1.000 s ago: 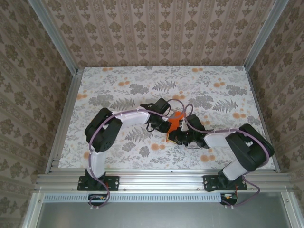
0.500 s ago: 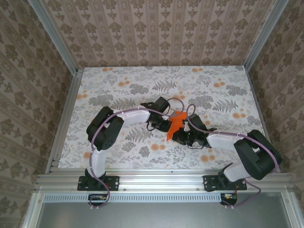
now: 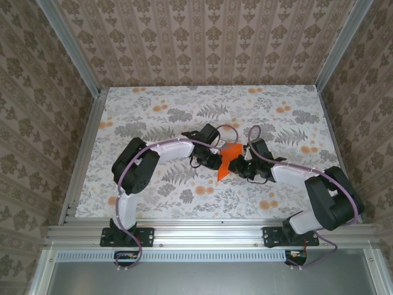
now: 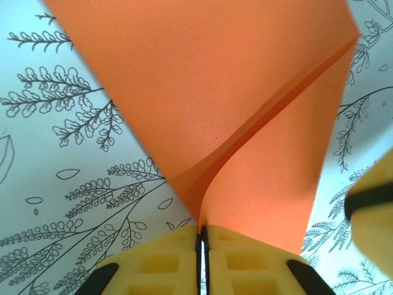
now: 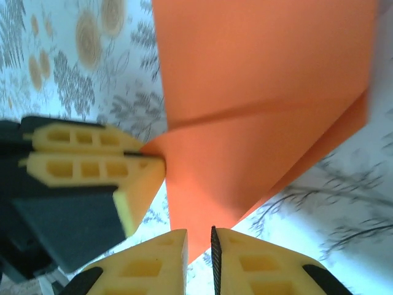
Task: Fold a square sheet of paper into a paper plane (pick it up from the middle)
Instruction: Third fold the triangle at the center of the table.
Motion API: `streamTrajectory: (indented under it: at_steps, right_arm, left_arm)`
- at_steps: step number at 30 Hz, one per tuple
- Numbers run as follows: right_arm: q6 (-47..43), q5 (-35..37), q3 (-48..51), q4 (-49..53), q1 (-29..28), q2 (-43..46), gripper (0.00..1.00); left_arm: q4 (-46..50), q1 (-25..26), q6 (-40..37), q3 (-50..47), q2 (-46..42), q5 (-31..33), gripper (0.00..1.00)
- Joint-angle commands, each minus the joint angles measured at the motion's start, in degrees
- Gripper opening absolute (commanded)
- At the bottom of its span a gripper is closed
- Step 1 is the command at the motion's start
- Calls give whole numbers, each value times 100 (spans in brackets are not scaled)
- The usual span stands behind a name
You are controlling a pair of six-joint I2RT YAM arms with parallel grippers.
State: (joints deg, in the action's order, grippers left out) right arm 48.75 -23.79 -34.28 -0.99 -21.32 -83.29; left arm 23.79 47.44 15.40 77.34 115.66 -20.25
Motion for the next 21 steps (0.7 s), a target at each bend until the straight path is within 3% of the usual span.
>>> streamTrajectory:
  at_steps: [1,8,21]
  right_arm:
    - [-504,-80,-479,443,212,-199,21]
    - [-1252,65,-1786,1193,553,-1127,21]
    - [-2606,-158,-3584,2710,501,-2941,17]
  left_arm:
    - [-108,-79,104,-70,-286,-259,14]
    - [-148,-94,121,-61,-290,-405,3]
    - [-79,-69,59,93,-213,-609,0]
